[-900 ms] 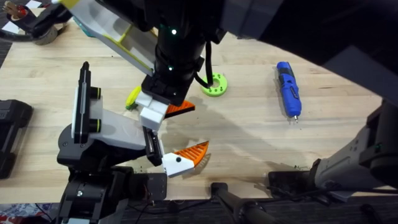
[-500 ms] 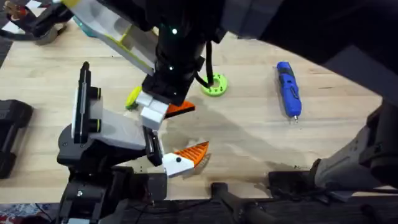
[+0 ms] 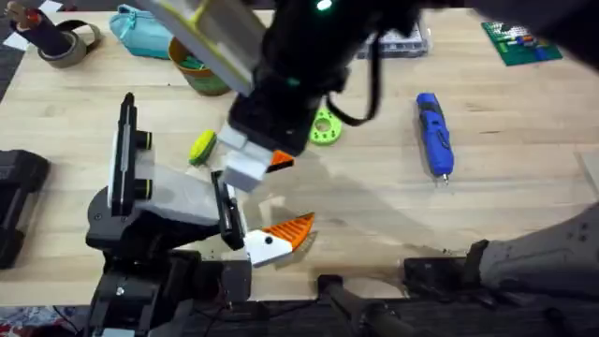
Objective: Pick up the gripper from the table and insert it into the empty holder that is missing its gripper. Then pick up a screw, insert it into the mounting hole, and use the screwdriver to tighten it. Finally, clean up the table by picking up the vegetable and placing it into the bucket.
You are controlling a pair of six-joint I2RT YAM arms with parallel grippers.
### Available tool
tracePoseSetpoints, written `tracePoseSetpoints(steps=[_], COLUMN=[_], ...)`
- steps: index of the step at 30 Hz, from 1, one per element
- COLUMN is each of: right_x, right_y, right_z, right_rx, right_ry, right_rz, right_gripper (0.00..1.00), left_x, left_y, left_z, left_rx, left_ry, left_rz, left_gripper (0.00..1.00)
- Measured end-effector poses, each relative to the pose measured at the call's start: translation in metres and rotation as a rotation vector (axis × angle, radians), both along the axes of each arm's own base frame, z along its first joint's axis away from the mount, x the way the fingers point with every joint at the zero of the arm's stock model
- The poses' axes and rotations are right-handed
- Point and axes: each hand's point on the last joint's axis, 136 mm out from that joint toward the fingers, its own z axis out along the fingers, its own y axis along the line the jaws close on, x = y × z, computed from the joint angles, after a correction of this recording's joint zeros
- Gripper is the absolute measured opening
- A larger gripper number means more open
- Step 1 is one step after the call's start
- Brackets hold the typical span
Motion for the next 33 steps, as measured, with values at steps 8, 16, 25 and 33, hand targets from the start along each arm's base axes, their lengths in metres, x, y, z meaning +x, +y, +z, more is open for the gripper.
tracePoseSetpoints(steps=[8,16,25,33], right_x=[-0.006,-0.001,-0.002,0.001], right_y=[-0.010,0.003,0.004,0.010], right_z=[0.002,-0.029,-0.042,-0.042], right_rx=[-0.014,-0.006,-0.016,0.000], right_ry=[0.009,0.020,0.035,0.030], right_rz=[0.000,0.005,0.007,-0.004], right_gripper=[0.787,0.748,0.631,0.578], left_x=[0.000,0.000,0.000,0.000], left_y=[0.000,0.000,0.000,0.000], left_z=[0.000,0.000,0.000,0.000], left_rx=[0.000,0.000,0.000,0.000], left_ry=[0.000,0.000,0.000,0.000], left_rz=[0.000,0.000,0.000,0.000], left_gripper=[0.986,0.986,0.986,0.986])
